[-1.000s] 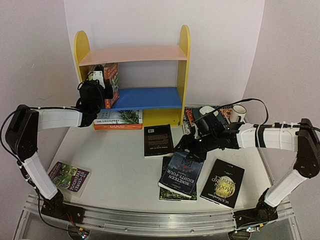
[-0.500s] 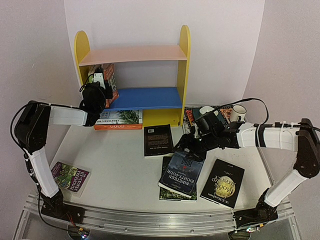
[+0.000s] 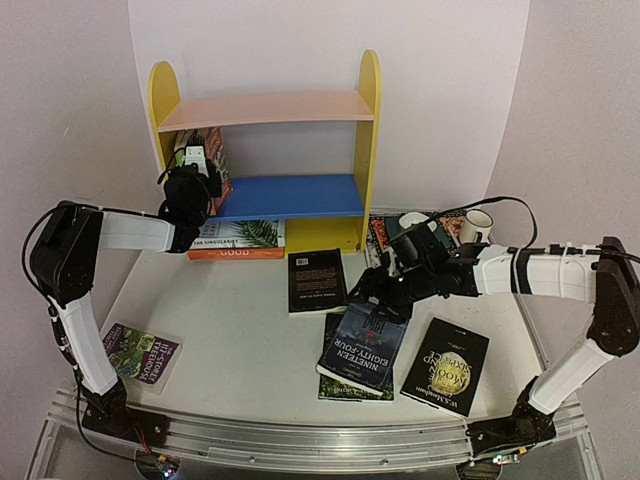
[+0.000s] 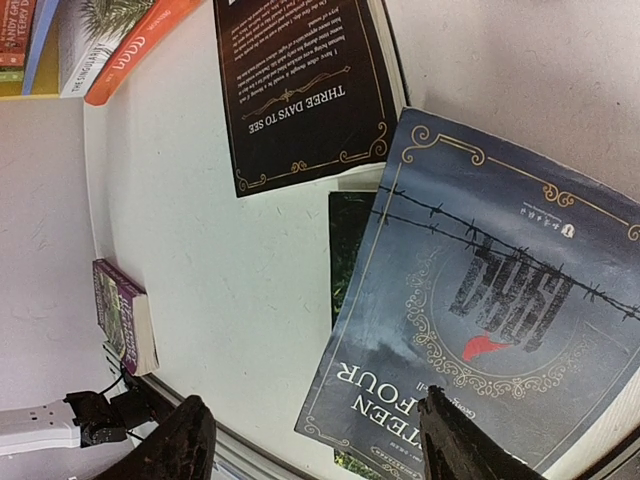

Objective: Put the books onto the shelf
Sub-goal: Place the book in the book pile on the shelf.

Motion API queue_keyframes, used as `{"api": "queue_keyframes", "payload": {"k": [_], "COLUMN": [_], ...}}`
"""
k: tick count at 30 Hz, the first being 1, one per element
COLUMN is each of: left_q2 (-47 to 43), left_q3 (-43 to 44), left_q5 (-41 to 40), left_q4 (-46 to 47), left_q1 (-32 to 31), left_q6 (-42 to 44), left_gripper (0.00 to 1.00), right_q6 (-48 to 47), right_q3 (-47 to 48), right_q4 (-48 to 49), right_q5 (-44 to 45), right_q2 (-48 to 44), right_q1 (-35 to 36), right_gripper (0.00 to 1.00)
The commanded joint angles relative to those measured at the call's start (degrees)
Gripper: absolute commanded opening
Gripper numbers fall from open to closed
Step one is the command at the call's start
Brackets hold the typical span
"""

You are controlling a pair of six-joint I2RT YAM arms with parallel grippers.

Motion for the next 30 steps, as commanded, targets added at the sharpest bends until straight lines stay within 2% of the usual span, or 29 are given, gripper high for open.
{"api": "queue_keyframes", "payload": {"k": [1,3,5,11,17,30], "left_q2": [-2.47,-2.68,-2.79,-2.02,-2.29,-3.19], "left_q3": [1.35,1.08,0.86,1.48,1.09,0.16], "left_q5": [-1.70,-2.29,-3.12,-4.93,-6.66,-8.02], "left_q4": [5.11,5.16,5.16,5.16,5.14,5.07], "left_q1": [0.49,0.49,0.49,0.53,0.58,1.25], "left_q6": [1.97,2.20,2.74,5.24,4.68,5.27], "left_gripper": [0.22,0.11,0.06,0.09,0.09,0.14], "right_q6": [-0.42,-0.38,-0.33,-0.28,-0.24,-0.33], "right_q3": [2.85,2.85,2.85,3.03,2.85,2.57], "right_q4": [-1.14,-1.22,-1.21,-1.21,-1.22,-1.22], "right_q5": [-0.96,-0.96,-1.02,-1.36,-1.35,-1.52], "right_q2": [0.43,0.50,0.57,0.70,0.61,0.52], "right_q1": [-0.15,-0.12,-0.21,-0.16,-0.15,-0.17], "right_gripper": [0.70,0.71,0.71,0.71,0.71,0.71]}}
